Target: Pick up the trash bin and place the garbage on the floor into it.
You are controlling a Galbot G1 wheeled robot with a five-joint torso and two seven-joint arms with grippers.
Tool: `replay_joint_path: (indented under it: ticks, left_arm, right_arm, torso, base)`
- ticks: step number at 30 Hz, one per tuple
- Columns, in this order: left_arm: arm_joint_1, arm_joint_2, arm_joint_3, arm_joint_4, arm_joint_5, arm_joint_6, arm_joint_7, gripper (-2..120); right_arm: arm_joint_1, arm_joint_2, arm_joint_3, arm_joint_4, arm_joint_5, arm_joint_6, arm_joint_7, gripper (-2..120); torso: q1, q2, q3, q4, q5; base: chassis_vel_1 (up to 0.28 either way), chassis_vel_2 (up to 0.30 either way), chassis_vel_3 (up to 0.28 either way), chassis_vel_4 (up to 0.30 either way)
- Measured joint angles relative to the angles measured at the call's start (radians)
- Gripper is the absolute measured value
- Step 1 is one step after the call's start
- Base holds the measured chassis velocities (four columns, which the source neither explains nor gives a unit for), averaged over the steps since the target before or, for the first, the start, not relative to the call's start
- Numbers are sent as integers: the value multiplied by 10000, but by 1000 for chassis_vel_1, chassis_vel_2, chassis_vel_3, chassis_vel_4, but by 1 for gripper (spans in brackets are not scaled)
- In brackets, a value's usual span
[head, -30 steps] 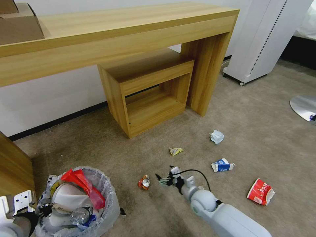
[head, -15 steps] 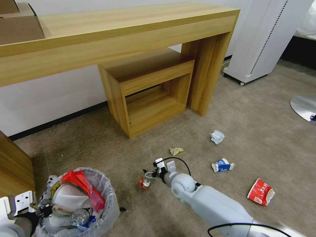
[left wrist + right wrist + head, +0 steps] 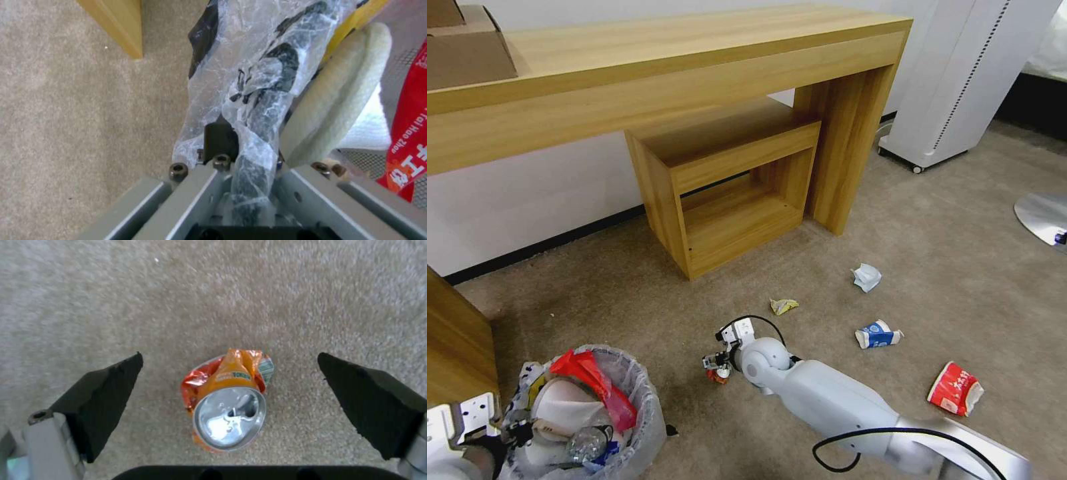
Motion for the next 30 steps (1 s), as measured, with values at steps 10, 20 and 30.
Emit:
replay_joint_path:
  ticks: [10,20,30]
  left_arm:
    - [-16,151,69,92,74,11,36,0]
    - [101,610,-398,-95,-491,4,-93,0]
    - [466,633,-838,-364,-692,0,-150,0]
  right_arm:
    - [78,487,73,-1001,-213,91,31,100]
    - [-70,873,117,-1579,-388,255,-123,100]
    - [-71,1184,35,-1876,-514,244,-160,100]
  torso:
    - [1,0,0,-1,1]
    - [0,0,0,-1,0]
    - [0,0,-1,0,2]
  base:
    - [0,0,0,0]
    - [0,0,0,0]
    - [0,0,0,0]
